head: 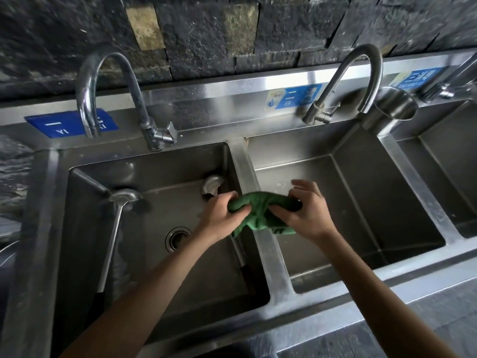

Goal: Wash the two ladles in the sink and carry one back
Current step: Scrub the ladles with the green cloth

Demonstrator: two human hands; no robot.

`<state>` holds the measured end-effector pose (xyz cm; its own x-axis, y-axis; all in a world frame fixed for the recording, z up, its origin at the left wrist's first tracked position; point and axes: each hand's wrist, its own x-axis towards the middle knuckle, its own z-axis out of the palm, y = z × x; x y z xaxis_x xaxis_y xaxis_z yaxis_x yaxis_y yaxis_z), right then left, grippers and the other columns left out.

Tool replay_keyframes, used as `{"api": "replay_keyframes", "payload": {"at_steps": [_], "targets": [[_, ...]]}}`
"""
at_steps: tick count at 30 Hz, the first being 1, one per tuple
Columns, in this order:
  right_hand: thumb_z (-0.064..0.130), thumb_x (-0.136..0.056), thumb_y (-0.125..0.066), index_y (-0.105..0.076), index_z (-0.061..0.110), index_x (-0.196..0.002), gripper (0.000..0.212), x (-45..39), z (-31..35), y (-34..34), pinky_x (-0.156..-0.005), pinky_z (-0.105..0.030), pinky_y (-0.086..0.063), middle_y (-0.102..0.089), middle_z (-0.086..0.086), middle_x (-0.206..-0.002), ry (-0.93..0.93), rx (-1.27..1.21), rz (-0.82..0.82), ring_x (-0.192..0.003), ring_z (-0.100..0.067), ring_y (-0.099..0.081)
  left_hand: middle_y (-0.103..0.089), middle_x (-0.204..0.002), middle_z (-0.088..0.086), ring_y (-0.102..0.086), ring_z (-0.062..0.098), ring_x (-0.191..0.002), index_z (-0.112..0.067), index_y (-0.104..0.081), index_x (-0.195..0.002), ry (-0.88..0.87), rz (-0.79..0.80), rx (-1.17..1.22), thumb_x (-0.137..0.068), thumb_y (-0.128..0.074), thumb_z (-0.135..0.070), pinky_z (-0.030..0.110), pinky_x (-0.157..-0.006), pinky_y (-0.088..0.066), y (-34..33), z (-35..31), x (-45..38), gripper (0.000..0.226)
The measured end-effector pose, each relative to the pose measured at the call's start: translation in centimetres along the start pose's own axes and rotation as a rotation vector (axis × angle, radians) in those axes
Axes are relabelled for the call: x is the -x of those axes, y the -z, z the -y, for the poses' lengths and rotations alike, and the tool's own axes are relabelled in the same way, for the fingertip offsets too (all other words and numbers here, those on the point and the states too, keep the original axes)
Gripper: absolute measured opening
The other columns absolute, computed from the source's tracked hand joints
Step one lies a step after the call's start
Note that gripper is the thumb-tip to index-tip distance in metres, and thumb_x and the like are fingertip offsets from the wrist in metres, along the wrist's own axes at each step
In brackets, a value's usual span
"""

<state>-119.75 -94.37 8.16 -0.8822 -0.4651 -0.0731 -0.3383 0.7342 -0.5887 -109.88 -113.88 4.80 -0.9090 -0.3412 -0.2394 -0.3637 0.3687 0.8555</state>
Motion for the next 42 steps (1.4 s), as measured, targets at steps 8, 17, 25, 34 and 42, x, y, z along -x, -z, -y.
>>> {"api": "replay_keyframes", "payload": {"at_steps": [8, 17, 25, 34, 42], "targets": [[0.048, -0.075, -0.085, -0.042, 0.018, -0.114, 0.065, 1.3, 5.0, -5.1, -0.077, -0.020, -0.052, -0.063, 0.013, -0.098, -0.267, -0.511, 0.059, -0.091, 0.001, -0.064, -0.073, -0.110, 0.006, -0.068, 0.015, -0.105, -0.012, -0.065, -0.119, 0.361, 0.208, 0.943, -0.089, -0.048, -0.060, 0.036, -0.098, -0.048, -0.7, -2.2, 1.3, 0.059], [0.027, -0.094, -0.065, -0.046, 0.010, -0.126, 0.041, -1.2, 3.7, -9.2, -0.080, -0.033, -0.050, -0.063, -0.005, -0.107, -0.298, -0.397, 0.266, -0.100, -0.026, -0.064, -0.068, -0.126, 0.011, -0.063, 0.023, -0.111, -0.007, -0.064, -0.119, 0.785, -0.033, 0.664, -0.101, -0.041, -0.042, 0.041, -0.097, -0.048, -2.8, 8.7, 2.7, 0.045], [0.023, -0.098, -0.055, -0.043, 0.015, -0.139, 0.044, -1.7, 2.1, -12.0, -0.074, -0.027, -0.041, -0.058, -0.004, -0.106, -0.206, -0.192, 0.482, -0.095, -0.026, -0.058, -0.059, -0.117, 0.005, -0.049, 0.015, -0.093, -0.018, -0.061, -0.115, 1.006, 0.415, 0.312, -0.095, -0.057, -0.035, 0.026, -0.079, -0.036, -12.4, 11.5, 5.7, 0.027], [0.025, -0.098, -0.057, -0.043, 0.020, -0.142, 0.046, -2.3, 0.5, -13.5, -0.061, -0.022, -0.050, -0.063, -0.004, -0.110, -0.169, -0.156, 0.551, -0.081, -0.010, -0.060, -0.057, -0.124, 0.002, -0.048, 0.021, -0.115, -0.019, -0.062, -0.115, 1.084, 0.260, 0.462, -0.091, -0.062, -0.030, 0.029, -0.089, -0.032, -12.4, 12.1, 6.3, 0.026], [0.019, -0.098, -0.060, -0.037, 0.014, -0.146, 0.053, -0.6, 0.2, -15.5, -0.073, -0.030, -0.054, -0.066, -0.011, -0.108, 0.076, 0.033, 0.717, -0.087, -0.021, -0.064, -0.052, -0.052, 0.005, -0.046, 0.016, -0.041, -0.010, -0.050, -0.065, 1.113, -0.096, 0.758, -0.079, -0.051, -0.010, 0.023, -0.045, -0.040, -10.5, 11.4, 7.2, 0.014]]}}
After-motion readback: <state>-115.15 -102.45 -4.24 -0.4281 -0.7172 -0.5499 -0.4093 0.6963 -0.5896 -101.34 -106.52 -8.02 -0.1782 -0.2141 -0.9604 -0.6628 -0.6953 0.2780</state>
